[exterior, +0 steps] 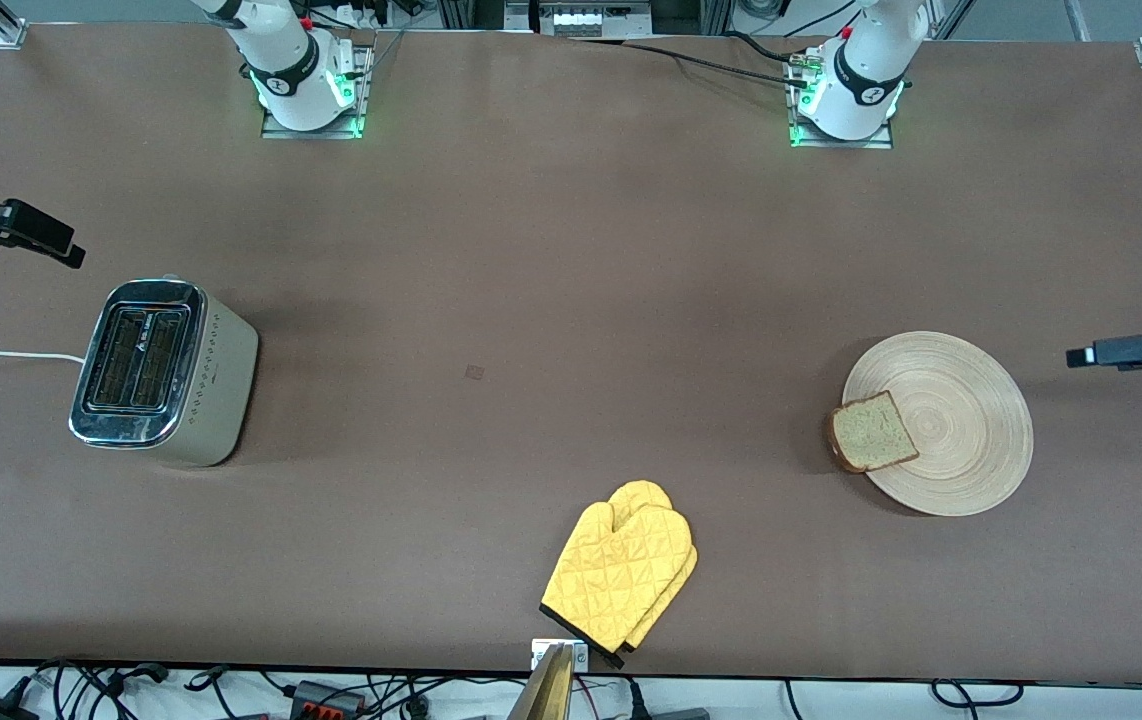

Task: Move plate and put bread in toaster
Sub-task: 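Lower the left gripper beside the wooden plate's rim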

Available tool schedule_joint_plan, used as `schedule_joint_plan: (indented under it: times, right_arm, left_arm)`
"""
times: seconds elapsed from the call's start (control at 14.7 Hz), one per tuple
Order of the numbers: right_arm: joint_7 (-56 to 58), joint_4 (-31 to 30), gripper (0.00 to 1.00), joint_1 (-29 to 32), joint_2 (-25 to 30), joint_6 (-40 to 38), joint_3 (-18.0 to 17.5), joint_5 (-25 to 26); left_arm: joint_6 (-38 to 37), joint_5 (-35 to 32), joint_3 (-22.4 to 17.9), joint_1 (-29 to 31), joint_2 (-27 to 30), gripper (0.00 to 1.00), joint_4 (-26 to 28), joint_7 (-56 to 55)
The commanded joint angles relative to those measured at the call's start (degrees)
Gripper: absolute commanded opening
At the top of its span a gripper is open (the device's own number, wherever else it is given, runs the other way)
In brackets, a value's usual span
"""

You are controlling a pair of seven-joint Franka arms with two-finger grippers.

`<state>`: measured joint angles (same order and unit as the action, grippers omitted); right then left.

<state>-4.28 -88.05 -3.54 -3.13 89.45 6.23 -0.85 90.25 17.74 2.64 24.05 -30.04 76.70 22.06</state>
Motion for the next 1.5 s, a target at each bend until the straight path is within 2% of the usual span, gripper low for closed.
schedule_joint_plan:
  times: [0.0,0.2,0.34,0.61,0.75,0.89,1.02,1.16,1.3,1.43]
  right_arm:
    - [0.15,-0.01,1.00,0.11,0.76,-0.59,-0.17,-0.56]
    - [0.15,-0.01,1.00,0.02,0.67,-0.59,-0.17,-0.56]
    - [0.15,-0.01,1.00,0.02,0.76,-0.59,-0.17,-0.56]
    - [0.15,-0.19,1.00,-0.07,0.67,-0.59,-0.26,-0.56]
    - [0.15,-0.19,1.00,-0.07,0.67,-0.59,-0.26,-0.56]
    - [0.15,-0.19,1.00,-0.07,0.67,-0.59,-0.26,-0.56]
    - [0.15,-0.19,1.00,-0.07,0.67,-0.59,-0.26,-0.56]
    - [0.15,-0.01,1.00,-0.07,0.67,-0.59,-0.26,-0.56]
    - [0.06,-0.01,1.00,-0.07,0.67,-0.59,-0.26,-0.56]
    - [0.06,-0.01,1.00,-0.07,0.58,-0.50,-0.26,-0.56]
  left_arm:
    - [2.21,8.51,0.53,5.90,-6.77,1.00,-3.13,9.29]
    - [2.21,18.26,0.53,11.53,-13.44,1.00,-3.04,17.29]
    - [2.21,22.32,0.53,13.65,-16.44,1.00,-2.96,23.79]
    - [2.13,29.79,0.53,15.85,-23.64,1.00,-2.34,35.47]
    - [2.30,32.96,0.53,15.86,-25.85,0.99,-2.17,37.79]
    - [2.30,33.24,0.53,15.94,-28.22,0.83,-2.17,37.97]
    - [2.30,32.98,0.53,15.94,-28.84,0.53,-2.17,38.06]
    - [2.21,33.07,0.53,16.03,-29.11,0.41,-2.17,38.15]
    - [1.87,32.19,0.53,16.21,-29.02,0.18,-2.17,38.15]
    - [1.69,32.27,0.53,16.21,-29.02,0.13,-2.17,39.46]
